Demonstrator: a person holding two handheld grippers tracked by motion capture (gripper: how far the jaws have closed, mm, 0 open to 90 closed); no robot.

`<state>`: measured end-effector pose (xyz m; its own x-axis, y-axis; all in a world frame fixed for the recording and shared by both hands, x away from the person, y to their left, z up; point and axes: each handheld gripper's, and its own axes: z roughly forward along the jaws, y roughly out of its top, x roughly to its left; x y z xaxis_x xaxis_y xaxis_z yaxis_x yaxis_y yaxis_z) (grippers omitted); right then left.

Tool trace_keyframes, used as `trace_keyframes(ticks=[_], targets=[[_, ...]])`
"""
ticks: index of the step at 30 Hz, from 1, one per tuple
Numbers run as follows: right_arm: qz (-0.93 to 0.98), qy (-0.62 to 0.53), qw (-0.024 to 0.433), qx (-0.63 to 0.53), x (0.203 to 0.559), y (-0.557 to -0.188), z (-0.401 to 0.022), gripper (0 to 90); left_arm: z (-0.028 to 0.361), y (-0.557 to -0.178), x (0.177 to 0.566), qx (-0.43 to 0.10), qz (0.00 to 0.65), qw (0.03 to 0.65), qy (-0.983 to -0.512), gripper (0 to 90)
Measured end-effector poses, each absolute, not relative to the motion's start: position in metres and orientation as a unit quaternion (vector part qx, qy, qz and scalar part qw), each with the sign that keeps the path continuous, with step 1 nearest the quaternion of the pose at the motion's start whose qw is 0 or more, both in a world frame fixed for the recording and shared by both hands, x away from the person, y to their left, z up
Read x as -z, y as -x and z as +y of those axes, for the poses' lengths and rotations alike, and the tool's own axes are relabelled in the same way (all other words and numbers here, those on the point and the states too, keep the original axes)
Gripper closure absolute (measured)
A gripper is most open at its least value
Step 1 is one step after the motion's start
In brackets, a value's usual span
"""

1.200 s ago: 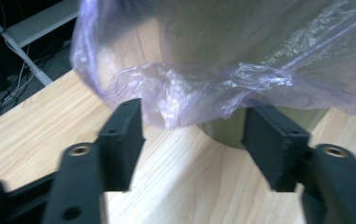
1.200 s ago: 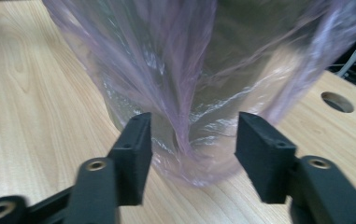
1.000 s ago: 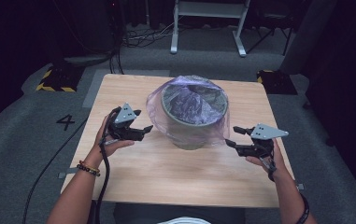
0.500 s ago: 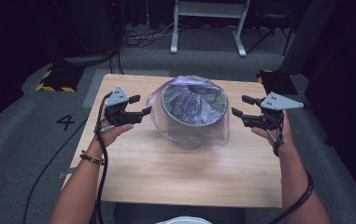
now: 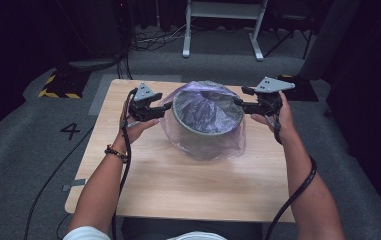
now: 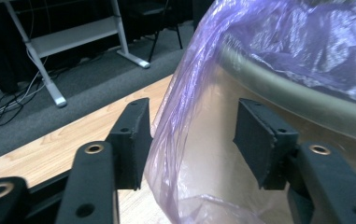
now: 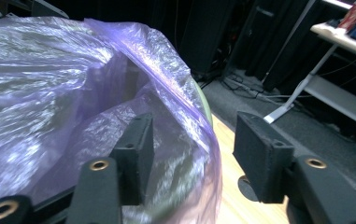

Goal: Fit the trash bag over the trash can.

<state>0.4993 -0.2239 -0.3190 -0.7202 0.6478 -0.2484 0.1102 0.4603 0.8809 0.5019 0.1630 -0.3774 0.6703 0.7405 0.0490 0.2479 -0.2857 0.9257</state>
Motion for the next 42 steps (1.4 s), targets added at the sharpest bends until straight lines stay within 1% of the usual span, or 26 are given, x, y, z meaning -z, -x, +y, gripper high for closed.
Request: trace_keyframes(ticks=[2, 3, 5, 6, 7, 8, 9, 11, 13, 14, 16, 18, 19, 22, 29, 30, 31, 32, 35, 37, 38, 39, 41, 42], targets=[[0.806, -0.235, 0.286, -0.462, 0.319, -0.505, -0.220, 49.4, 0.159, -0.504, 0.379, -0.247, 0.320, 0.498, -0.767, 48.6], [0.805, -0.241, 0.283, -0.462, 0.319, -0.511, -0.218, 51.5, 0.156, -0.506, 0.380, -0.245, 0.317, 0.494, -0.771, 52.1], [0.807, -0.242, 0.278, -0.462, 0.319, -0.514, -0.217, 51.6, 0.155, -0.508, 0.381, -0.245, 0.317, 0.492, -0.773, 52.9], [0.809, -0.250, 0.267, -0.460, 0.321, -0.521, -0.216, 51.5, 0.155, -0.508, 0.382, -0.246, 0.316, 0.491, -0.774, 57.3], [0.809, -0.255, 0.261, -0.461, 0.323, -0.524, -0.216, 51.5, 0.153, -0.510, 0.383, -0.242, 0.313, 0.492, -0.776, 58.2], [0.809, -0.255, 0.261, -0.461, 0.323, -0.524, -0.216, 51.5, 0.153, -0.510, 0.383, -0.242, 0.313, 0.492, -0.776, 58.3], [0.809, -0.268, 0.250, -0.460, 0.327, -0.530, -0.217, 51.5, 0.152, -0.512, 0.385, -0.239, 0.313, 0.489, -0.778, 58.9], [0.810, -0.271, 0.241, -0.460, 0.329, -0.532, -0.217, 51.5, 0.151, -0.512, 0.386, -0.237, 0.311, 0.487, -0.781, 59.5], [0.819, -0.279, 0.231, -0.445, 0.336, -0.536, -0.217, 53.6, 0.149, -0.513, 0.387, -0.237, 0.309, 0.483, -0.784, 59.8], [0.819, -0.279, 0.231, -0.445, 0.336, -0.536, -0.217, 53.6, 0.148, -0.514, 0.387, -0.237, 0.306, 0.481, -0.786, 59.8], [0.824, -0.278, 0.217, -0.443, 0.339, -0.537, -0.218, 60.1, 0.146, -0.514, 0.388, -0.235, 0.303, 0.480, -0.789, 60.4], [0.826, -0.276, 0.214, -0.443, 0.339, -0.536, -0.218, 61.4, 0.144, -0.514, 0.388, -0.235, 0.301, 0.478, -0.791, 60.5], [0.828, -0.275, 0.219, -0.437, 0.339, -0.535, -0.217, 61.9, 0.143, -0.513, 0.388, -0.232, 0.299, 0.478, -0.793, 63.2], [0.828, -0.277, 0.216, -0.437, 0.339, -0.533, -0.217, 62.7, 0.142, -0.513, 0.389, -0.231, 0.295, 0.476, -0.796, 64.6], [0.839, -0.277, 0.194, -0.426, 0.342, -0.523, -0.209, 69.0, 0.139, -0.505, 0.388, -0.220, 0.268, 0.479, -0.806, 66.7], [0.842, -0.276, 0.194, -0.420, 0.341, -0.520, -0.207, 67.6, 0.139, -0.503, 0.388, -0.223, 0.266, 0.477, -0.807, 67.6], [0.843, -0.275, 0.197, -0.419, 0.340, -0.517, -0.205, 61.3, 0.139, -0.503, 0.387, -0.224, 0.264, 0.476, -0.808, 69.7], [0.841, -0.274, 0.204, -0.420, 0.337, -0.514, -0.204, 57.9, 0.140, -0.502, 0.386, -0.225, 0.264, 0.477, -0.808, 71.7], [0.833, -0.260, 0.210, -0.441, 0.326, -0.510, -0.204, 56.6, 0.140, -0.503, 0.384, -0.232, 0.267, 0.473, -0.807, 79.8], [0.831, -0.258, 0.213, -0.445, 0.324, -0.509, -0.203, 56.6, 0.139, -0.504, 0.383, -0.237, 0.268, 0.468, -0.808, 80.8], [0.830, -0.254, 0.215, -0.448, 0.320, -0.509, -0.203, 56.7, 0.138, -0.505, 0.383, -0.239, 0.271, 0.466, -0.808, 83.6], [0.824, -0.252, 0.222, -0.456, 0.316, -0.510, -0.202, 55.7, 0.138, -0.505, 0.383, -0.238, 0.270, 0.466, -0.809, 85.8], [0.819, -0.250, 0.221, -0.467, 0.313, -0.511, -0.202, 49.0, 0.135, -0.507, 0.383, -0.240, 0.268, 0.458, -0.813, 87.2], [0.819, -0.250, 0.221, -0.467, 0.313, -0.511, -0.202, 49.0, 0.135, -0.507, 0.383, -0.240, 0.268, 0.458, -0.813, 87.6]])
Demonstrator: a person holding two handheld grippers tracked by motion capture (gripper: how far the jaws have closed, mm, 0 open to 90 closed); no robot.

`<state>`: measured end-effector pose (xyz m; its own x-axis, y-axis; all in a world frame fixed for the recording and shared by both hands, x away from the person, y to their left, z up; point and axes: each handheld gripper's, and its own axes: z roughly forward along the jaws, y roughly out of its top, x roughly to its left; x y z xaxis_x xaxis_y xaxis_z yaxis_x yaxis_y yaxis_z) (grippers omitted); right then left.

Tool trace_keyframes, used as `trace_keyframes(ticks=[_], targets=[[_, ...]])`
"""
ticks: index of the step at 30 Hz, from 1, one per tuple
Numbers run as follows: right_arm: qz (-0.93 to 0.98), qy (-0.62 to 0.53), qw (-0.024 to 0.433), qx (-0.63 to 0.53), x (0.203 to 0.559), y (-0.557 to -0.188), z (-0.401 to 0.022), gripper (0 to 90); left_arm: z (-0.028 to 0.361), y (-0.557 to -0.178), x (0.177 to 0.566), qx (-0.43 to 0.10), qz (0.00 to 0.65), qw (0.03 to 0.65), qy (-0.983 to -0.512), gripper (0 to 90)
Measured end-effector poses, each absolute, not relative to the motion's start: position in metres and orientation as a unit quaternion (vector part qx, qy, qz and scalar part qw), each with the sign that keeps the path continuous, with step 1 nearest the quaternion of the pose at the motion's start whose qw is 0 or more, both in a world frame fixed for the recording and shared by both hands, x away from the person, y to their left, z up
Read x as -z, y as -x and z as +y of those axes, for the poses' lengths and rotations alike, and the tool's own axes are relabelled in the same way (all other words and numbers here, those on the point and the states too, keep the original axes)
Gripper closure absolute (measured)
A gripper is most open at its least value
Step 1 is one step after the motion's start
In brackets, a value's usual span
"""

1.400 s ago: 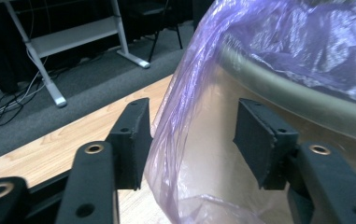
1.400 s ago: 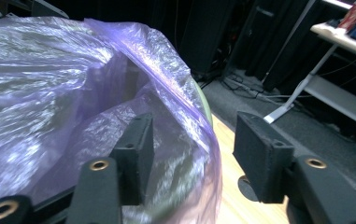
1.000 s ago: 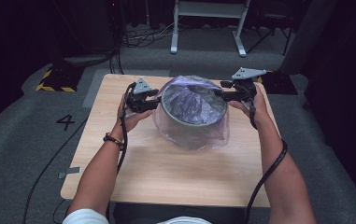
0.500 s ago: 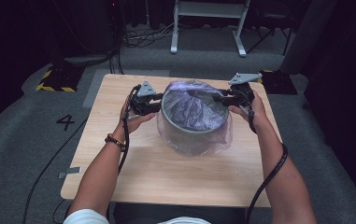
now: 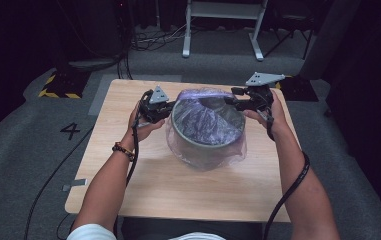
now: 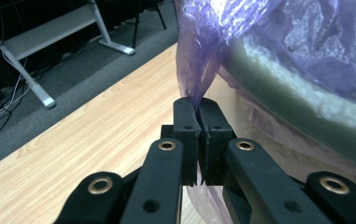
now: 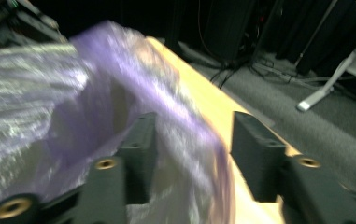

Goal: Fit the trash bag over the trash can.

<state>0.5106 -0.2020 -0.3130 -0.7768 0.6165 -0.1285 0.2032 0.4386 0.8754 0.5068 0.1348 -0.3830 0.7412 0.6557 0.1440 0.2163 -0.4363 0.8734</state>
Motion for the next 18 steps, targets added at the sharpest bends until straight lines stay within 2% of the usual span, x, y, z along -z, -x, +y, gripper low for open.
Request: trace_keyframes(ticks=[1, 2, 4, 5, 6, 8, 9, 10, 11, 18], targets=[[0.818, -0.247, 0.225, -0.469, 0.312, -0.510, -0.202, 47.6, 0.134, -0.507, 0.384, -0.239, 0.268, 0.458, -0.813, 87.6], [0.817, -0.246, 0.240, -0.463, 0.311, -0.511, -0.201, 56.6, 0.133, -0.508, 0.384, -0.239, 0.267, 0.456, -0.815, 88.2], [0.818, -0.245, 0.241, -0.460, 0.311, -0.512, -0.201, 59.5, 0.132, -0.510, 0.385, -0.238, 0.268, 0.454, -0.816, 88.3], [0.826, -0.243, 0.242, -0.448, 0.313, -0.515, -0.200, 70.3, 0.131, -0.511, 0.386, -0.236, 0.270, 0.452, -0.817, 88.3], [0.826, -0.243, 0.242, -0.448, 0.313, -0.515, -0.200, 70.3, 0.131, -0.511, 0.386, -0.236, 0.270, 0.452, -0.817, 88.3], [0.828, -0.243, 0.239, -0.444, 0.315, -0.518, -0.199, 77.7, 0.130, -0.512, 0.386, -0.235, 0.270, 0.452, -0.817, 88.3], [0.831, -0.245, 0.240, -0.437, 0.318, -0.520, -0.199, 84.9, 0.129, -0.512, 0.386, -0.237, 0.270, 0.451, -0.817, 88.6], [0.831, -0.245, 0.240, -0.437, 0.318, -0.520, -0.199, 84.9, 0.128, -0.512, 0.386, -0.237, 0.268, 0.451, -0.818, 88.6], [0.831, -0.247, 0.235, -0.440, 0.320, -0.522, -0.201, 90.0, 0.127, -0.512, 0.386, -0.238, 0.268, 0.449, -0.818, 88.6], [0.818, -0.279, 0.235, -0.444, 0.323, -0.530, -0.207, 90.0, 0.122, -0.518, 0.388, -0.236, 0.277, 0.443, -0.820, 89.8]])
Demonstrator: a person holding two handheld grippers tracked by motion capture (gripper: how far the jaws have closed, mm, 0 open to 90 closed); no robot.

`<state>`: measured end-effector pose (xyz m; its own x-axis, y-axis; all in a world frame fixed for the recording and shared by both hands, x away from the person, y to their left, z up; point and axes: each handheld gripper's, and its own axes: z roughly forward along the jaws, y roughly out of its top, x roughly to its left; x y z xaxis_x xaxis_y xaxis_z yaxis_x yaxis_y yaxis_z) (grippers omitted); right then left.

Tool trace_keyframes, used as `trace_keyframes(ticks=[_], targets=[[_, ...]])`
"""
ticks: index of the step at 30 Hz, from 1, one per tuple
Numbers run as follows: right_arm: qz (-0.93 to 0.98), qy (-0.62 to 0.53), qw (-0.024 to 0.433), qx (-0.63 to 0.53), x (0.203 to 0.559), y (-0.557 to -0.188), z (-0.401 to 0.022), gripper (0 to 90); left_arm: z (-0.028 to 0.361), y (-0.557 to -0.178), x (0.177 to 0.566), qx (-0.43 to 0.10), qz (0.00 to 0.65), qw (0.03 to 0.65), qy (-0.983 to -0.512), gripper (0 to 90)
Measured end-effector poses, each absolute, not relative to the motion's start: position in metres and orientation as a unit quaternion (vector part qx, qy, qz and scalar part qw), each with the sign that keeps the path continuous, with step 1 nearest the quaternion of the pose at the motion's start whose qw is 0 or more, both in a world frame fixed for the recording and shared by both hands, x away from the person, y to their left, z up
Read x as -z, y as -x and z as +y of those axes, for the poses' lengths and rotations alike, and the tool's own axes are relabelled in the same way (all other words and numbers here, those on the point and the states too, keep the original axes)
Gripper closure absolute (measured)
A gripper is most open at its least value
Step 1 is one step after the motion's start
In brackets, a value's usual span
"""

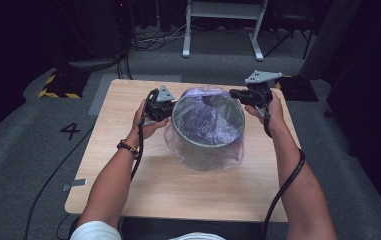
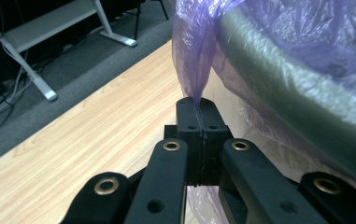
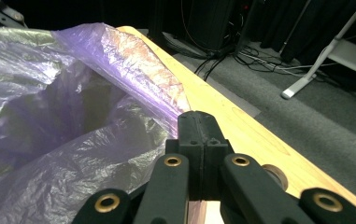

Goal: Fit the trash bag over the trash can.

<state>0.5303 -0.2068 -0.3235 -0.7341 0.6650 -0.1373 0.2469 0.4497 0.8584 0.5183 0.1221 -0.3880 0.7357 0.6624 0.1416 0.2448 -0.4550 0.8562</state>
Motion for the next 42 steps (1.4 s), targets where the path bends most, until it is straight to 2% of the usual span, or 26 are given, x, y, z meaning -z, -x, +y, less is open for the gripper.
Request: trace_keyframes(ticks=[17, 18, 22, 24, 26, 27, 28, 31, 33, 34, 35, 36, 37, 42], targets=[[0.815, -0.318, 0.212, -0.435, 0.352, -0.541, -0.216, 90.0, 0.113, -0.525, 0.411, -0.209, 0.291, 0.419, -0.834, 89.5], [0.815, -0.319, 0.210, -0.435, 0.355, -0.541, -0.217, 90.0, 0.114, -0.525, 0.413, -0.209, 0.293, 0.419, -0.833, 88.5], [0.814, -0.318, 0.215, -0.436, 0.360, -0.535, -0.223, 90.0, 0.121, -0.520, 0.416, -0.213, 0.301, 0.422, -0.828, 73.2], [0.812, -0.319, 0.218, -0.438, 0.361, -0.533, -0.225, 90.0, 0.130, -0.514, 0.415, -0.212, 0.304, 0.436, -0.820, 72.7], [0.808, -0.320, 0.218, -0.445, 0.363, -0.530, -0.228, 89.8, 0.138, -0.507, 0.413, -0.215, 0.311, 0.448, -0.810, 62.9], [0.802, -0.323, 0.224, -0.449, 0.365, -0.526, -0.232, 85.2, 0.147, -0.499, 0.411, -0.220, 0.317, 0.455, -0.803, 54.7], [0.802, -0.323, 0.224, -0.449, 0.365, -0.526, -0.232, 85.2, 0.147, -0.499, 0.411, -0.220, 0.317, 0.455, -0.803, 54.7], [0.793, -0.320, 0.236, -0.461, 0.367, -0.516, -0.239, 72.7, 0.162, -0.479, 0.407, -0.224, 0.297, 0.475, -0.797, 49.3], [0.792, -0.319, 0.236, -0.464, 0.366, -0.514, -0.241, 71.5, 0.167, -0.472, 0.406, -0.219, 0.289, 0.482, -0.798, 47.2], [0.793, -0.309, 0.244, -0.465, 0.364, -0.505, -0.245, 61.6, 0.170, -0.468, 0.405, -0.214, 0.287, 0.481, -0.801, 38.5], [0.793, -0.308, 0.246, -0.464, 0.364, -0.502, -0.247, 58.7, 0.171, -0.465, 0.405, -0.210, 0.284, 0.482, -0.802, 36.5], [0.793, -0.308, 0.246, -0.464, 0.364, -0.502, -0.247, 58.7, 0.173, -0.460, 0.404, -0.206, 0.274, 0.485, -0.805, 36.5], [0.799, -0.300, 0.251, -0.457, 0.365, -0.493, -0.252, 51.9, 0.174, -0.450, 0.405, -0.206, 0.261, 0.483, -0.810, 35.6], [0.807, -0.288, 0.253, -0.450, 0.369, -0.477, -0.262, 46.3, 0.173, -0.437, 0.407, -0.194, 0.242, 0.472, -0.826, 31.0]])
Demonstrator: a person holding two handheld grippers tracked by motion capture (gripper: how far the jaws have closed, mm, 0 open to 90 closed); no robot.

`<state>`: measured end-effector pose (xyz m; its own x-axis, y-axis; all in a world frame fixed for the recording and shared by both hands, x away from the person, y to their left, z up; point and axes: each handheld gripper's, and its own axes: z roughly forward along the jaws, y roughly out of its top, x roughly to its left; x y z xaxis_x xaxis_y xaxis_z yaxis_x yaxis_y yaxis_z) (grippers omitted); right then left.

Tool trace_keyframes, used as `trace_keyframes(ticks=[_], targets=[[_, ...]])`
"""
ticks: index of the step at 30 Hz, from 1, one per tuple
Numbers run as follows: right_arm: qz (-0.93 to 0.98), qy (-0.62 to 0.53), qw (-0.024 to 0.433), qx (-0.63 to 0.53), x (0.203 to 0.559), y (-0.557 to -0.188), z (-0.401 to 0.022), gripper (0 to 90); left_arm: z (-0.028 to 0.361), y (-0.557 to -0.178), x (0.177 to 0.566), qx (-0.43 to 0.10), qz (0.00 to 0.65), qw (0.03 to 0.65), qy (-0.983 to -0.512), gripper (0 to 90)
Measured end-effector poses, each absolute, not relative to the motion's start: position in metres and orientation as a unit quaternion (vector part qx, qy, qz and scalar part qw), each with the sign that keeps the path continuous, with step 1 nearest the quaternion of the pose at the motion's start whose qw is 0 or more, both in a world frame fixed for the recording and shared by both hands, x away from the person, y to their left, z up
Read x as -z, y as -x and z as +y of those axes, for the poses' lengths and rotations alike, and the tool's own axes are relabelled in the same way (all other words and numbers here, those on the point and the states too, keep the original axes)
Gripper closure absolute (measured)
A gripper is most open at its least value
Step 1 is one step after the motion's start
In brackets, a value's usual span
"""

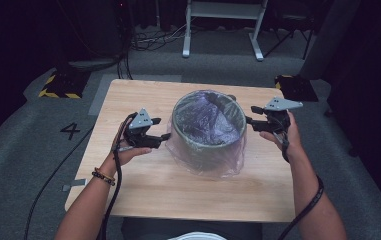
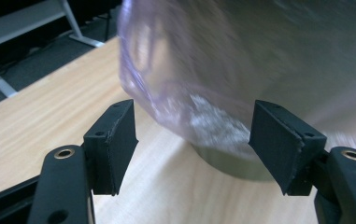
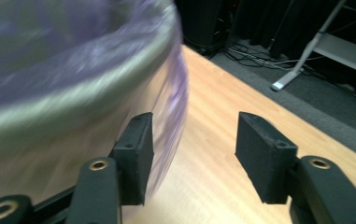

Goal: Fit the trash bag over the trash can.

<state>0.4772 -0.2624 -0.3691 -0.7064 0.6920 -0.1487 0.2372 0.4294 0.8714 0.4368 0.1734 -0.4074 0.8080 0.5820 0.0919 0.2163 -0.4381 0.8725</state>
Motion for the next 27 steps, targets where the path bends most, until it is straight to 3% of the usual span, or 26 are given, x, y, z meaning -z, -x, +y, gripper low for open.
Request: trace_keyframes(ticks=[14, 16, 18, 19, 20, 21, 25, 27], targets=[[0.828, -0.197, 0.207, -0.483, 0.397, -0.404, -0.260, 32.2, 0.149, -0.406, 0.427, -0.193, 0.198, 0.431, -0.859, 31.4], [0.824, -0.194, 0.193, -0.496, 0.402, -0.400, -0.256, 31.4, 0.146, -0.406, 0.429, -0.202, 0.201, 0.428, -0.858, 39.6], [0.830, -0.196, 0.200, -0.482, 0.407, -0.397, -0.249, 35.3, 0.144, -0.406, 0.431, -0.213, 0.203, 0.427, -0.855, 58.7], [0.830, -0.199, 0.201, -0.481, 0.410, -0.397, -0.247, 40.2, 0.144, -0.408, 0.432, -0.215, 0.202, 0.426, -0.855, 58.7], [0.828, -0.208, 0.190, -0.486, 0.417, -0.398, -0.243, 55.2, 0.144, -0.409, 0.433, -0.217, 0.203, 0.422, -0.856, 71.2], [0.828, -0.208, 0.190, -0.486, 0.417, -0.398, -0.243, 55.2, 0.143, -0.410, 0.434, -0.215, 0.203, 0.422, -0.857, 71.2], [0.832, -0.215, 0.171, -0.482, 0.433, -0.402, -0.239, 79.9, 0.139, -0.414, 0.442, -0.210, 0.203, 0.419, -0.860, 89.7], [0.833, -0.217, 0.167, -0.480, 0.438, -0.403, -0.238, 85.4, 0.137, -0.418, 0.447, -0.205, 0.202, 0.407, -0.867, 89.9]])
